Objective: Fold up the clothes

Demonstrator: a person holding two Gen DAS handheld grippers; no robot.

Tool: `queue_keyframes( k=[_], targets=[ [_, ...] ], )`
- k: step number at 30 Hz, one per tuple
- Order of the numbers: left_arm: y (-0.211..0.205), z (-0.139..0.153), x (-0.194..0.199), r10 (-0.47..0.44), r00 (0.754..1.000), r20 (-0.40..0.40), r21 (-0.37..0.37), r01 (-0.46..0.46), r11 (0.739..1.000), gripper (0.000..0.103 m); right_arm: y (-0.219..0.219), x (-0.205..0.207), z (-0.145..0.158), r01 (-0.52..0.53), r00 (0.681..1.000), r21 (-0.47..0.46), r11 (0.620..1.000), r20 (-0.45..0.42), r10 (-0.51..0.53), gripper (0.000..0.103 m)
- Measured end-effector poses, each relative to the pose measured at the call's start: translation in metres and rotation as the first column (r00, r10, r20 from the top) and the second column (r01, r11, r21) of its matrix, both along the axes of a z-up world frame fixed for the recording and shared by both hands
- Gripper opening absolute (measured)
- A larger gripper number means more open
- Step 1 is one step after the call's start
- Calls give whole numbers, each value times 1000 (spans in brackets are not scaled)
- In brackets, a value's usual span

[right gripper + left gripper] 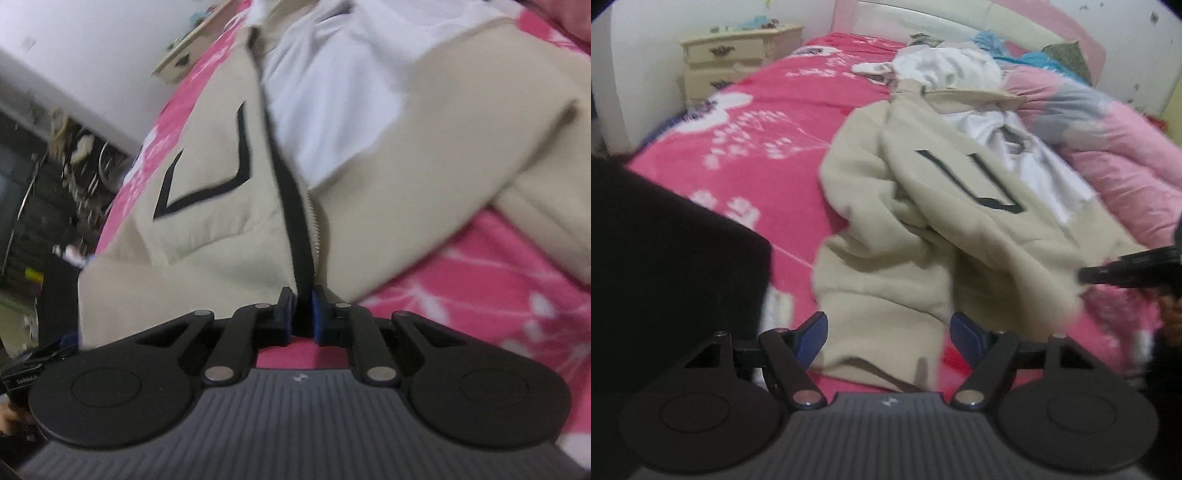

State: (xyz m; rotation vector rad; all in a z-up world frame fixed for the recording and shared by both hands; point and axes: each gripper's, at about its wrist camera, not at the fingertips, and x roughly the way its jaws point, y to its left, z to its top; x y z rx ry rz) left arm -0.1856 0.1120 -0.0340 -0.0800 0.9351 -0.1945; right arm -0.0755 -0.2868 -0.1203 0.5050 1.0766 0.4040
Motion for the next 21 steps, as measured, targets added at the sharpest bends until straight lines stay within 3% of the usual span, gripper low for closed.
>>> queue_keyframes(
  k=[3,8,9,10,12,13,14,15,18,21],
  targets=[
    [2,-11,17,50,999,-21,19,-50,999,82,2,2,-6,-1,1000,15,1000,-14,1,8],
    [-3,-59,52,99,988,-120,79,-90,993,81,-2,-3,-8,-3,1000,31,1000,-25,4,9],
    [-5,-65,53,111,988,-111,88,-102,991,78,-3,-4,-7,-6,1000,29,1000,-21,7,9],
    [-8,-65,51,121,989,-87,91,-113,989,74,-4,-5,-6,-9,1000,28,1000,-18,9,9],
    [-12,-62,48,126,989,-74,78,-120,990,44,-10,-6,-6,-6,1000,35,999,-17,6,9],
    [-13,-58,47,132,989,-69,73,-127,989,36,-13,-7,-7,-3,1000,40,999,-18,4,9],
    [-14,-51,46,144,988,-53,91,-139,986,11,-15,-7,-7,-1,1000,43,999,-19,2,9],
    [-11,-41,47,162,986,-38,85,-158,984,6,-16,-8,-8,0,1000,45,999,-19,0,9],
    [8,2,51,218,975,37,28,-219,975,5,-14,-8,-7,0,1000,45,999,-17,1,9],
    [27,68,63,229,945,232,124,-262,957,5,-10,-8,-7,-1,1000,44,999,-13,1,9]
  ],
)
